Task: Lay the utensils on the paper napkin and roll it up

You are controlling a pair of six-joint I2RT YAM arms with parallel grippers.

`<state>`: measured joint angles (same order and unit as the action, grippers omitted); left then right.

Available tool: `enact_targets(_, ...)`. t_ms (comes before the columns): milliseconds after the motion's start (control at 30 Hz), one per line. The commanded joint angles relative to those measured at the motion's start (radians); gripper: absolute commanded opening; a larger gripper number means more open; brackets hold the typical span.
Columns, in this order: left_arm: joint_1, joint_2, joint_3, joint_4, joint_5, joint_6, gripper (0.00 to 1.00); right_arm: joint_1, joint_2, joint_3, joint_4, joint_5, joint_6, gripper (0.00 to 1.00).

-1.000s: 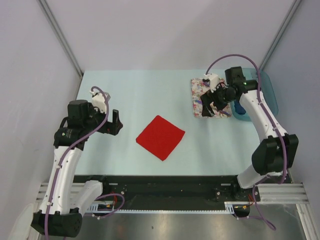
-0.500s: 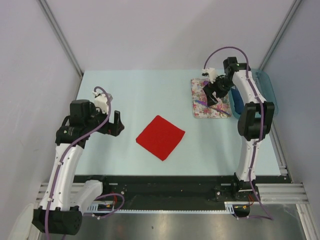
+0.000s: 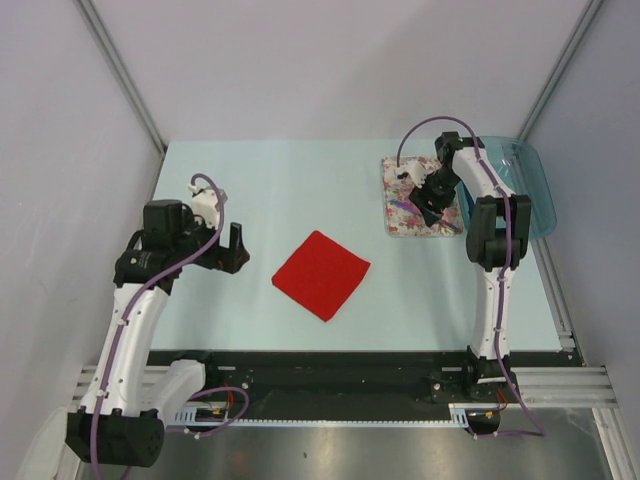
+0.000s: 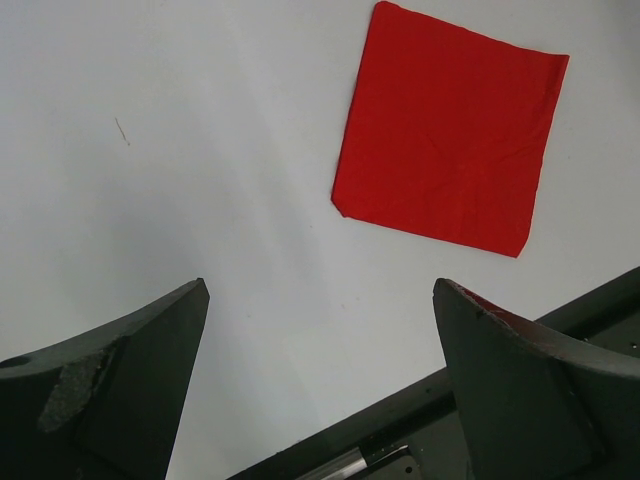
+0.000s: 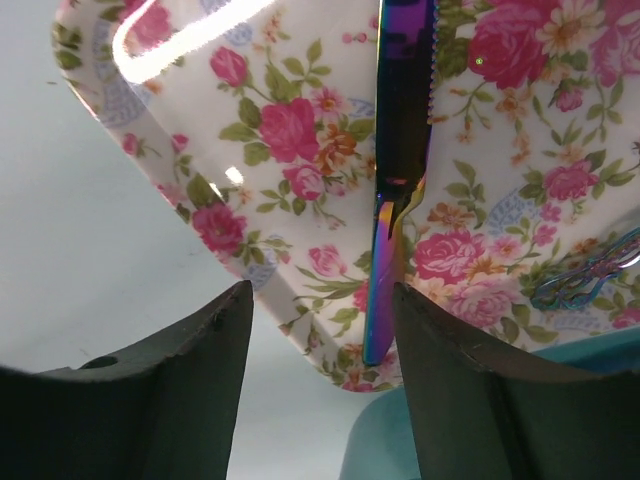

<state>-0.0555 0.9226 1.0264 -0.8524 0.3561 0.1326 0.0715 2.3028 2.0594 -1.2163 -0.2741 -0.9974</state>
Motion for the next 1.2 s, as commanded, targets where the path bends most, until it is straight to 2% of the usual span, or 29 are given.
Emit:
enact_targets(0,0.009,0.007,-0.002,0.012,0.040,0.021,1.00,-0.004,0.032,0.041,0.020,0.050,-0.055,0.61)
enact_targets(500,0.009,0.019,-0.020,0.018,0.050,0.024,1.00,-0.021,0.132,0.110,0.043,0.003,-0.061,0.55)
enact_targets(667,0.009,0.019,-0.026,0.026,0.046,0.021,1.00,-0.016,0.149,0.090,0.070,0.035,-0.047,0.47)
enact_targets(800,0.009,0.022,-0.025,0.027,0.037,0.018,1.00,-0.004,0.129,0.010,0.132,0.073,-0.029,0.43)
enact_targets(933,0.010,0.024,-0.023,0.030,0.021,0.009,1.00,0.019,0.075,-0.135,0.272,0.128,0.003,0.33)
enact_targets(1000,0.009,0.022,-0.025,0.030,0.020,0.007,1.00,0.020,0.060,-0.191,0.291,0.133,0.008,0.33)
enact_targets(1167,0.011,0.022,-0.025,0.033,0.021,0.007,1.00,0.022,0.064,-0.212,0.281,0.099,0.016,0.32)
